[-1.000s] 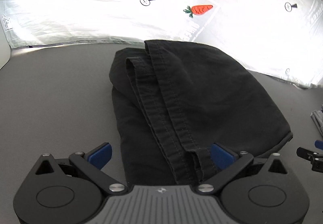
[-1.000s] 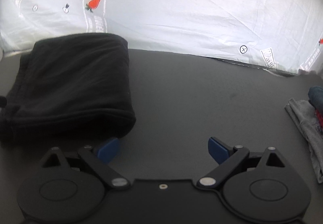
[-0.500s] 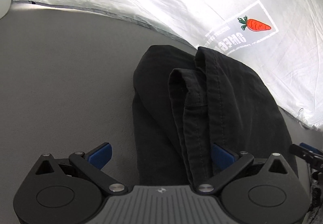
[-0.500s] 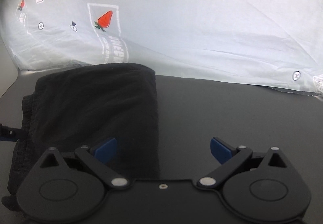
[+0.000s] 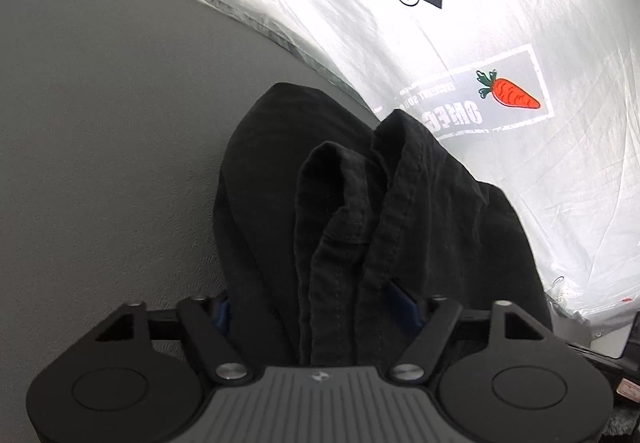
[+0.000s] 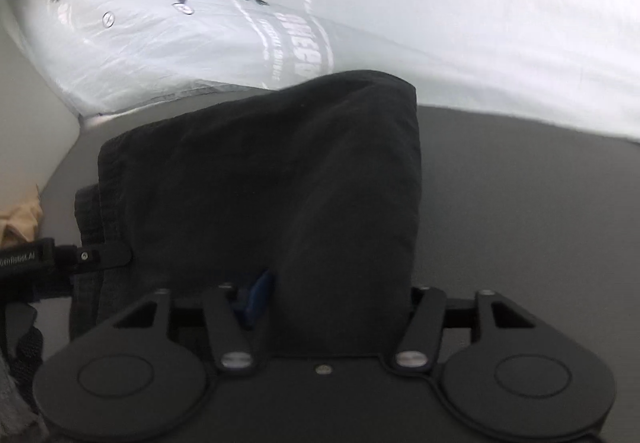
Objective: Fold clothes
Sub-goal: 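Grasp the folded trousers bundle with both tools and lift it, then carry the trousers with both tools onto the folded jeans stack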
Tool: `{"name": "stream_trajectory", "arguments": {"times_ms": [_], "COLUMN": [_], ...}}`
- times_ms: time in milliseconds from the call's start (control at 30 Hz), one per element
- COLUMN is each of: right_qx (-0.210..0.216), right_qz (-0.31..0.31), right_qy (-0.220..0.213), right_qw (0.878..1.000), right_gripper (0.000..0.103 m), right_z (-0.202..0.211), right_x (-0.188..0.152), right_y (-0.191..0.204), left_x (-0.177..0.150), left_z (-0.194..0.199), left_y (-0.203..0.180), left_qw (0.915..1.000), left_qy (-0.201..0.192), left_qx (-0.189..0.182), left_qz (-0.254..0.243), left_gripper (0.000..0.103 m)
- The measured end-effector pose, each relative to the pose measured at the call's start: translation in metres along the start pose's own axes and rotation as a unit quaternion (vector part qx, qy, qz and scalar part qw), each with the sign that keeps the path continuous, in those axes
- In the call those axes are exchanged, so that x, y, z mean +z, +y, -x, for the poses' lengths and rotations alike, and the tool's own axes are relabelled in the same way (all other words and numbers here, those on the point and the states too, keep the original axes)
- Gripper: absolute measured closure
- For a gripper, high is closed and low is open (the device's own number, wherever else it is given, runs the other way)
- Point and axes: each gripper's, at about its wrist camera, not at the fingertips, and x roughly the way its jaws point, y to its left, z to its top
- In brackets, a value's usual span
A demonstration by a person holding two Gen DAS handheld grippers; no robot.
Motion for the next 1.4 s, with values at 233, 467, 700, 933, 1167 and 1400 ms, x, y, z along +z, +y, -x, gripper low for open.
{"name": "stream_trajectory", "arguments": {"times_ms": [233, 467, 700, 933, 1167, 1400], "right_qx": [-0.093, -0.156, -0.239, -0.254, -0.257, -0.262], "right_qz": [0.017, -0.042, -0.123, -0.159, -0.119, -0.099], "right_qy": [-0.075, -0.143, -0.187, -0.228, -0.256, -0.250], "right_qw": [0.993, 0.976, 0.945, 0.927, 0.924, 0.927], "right_gripper": [0.065, 0.065, 0.065, 0.065, 0.065, 0.065], "right_z": [0.085, 0.222, 0.343, 0.426, 0.499, 0.551], "right_x": [-0.043, -0.107, -0.180, -0.244, -0.274, -0.245], "right_y": [0.053, 0.052, 0.028, -0.068, -0.197, -0.325], "left_x": [-0.022, -0.064, -0.120, -0.214, -0.299, -0.333], "left_z": [0.050, 0.112, 0.141, 0.144, 0.124, 0.091], "left_y": [-0.032, -0.101, -0.199, -0.296, -0.400, -0.527], "left_qw": [0.9979, 0.9808, 0.9461, 0.9272, 0.9288, 0.9286], "left_qy": [-0.010, -0.013, 0.013, -0.002, -0.026, -0.033], "left_qx": [-0.039, -0.129, -0.210, -0.236, -0.258, -0.262], "left_qz": [-0.050, -0.146, -0.246, -0.291, -0.265, -0.261], "left_gripper": [0.058, 0.058, 0.058, 0.058, 0.057, 0.057]}}
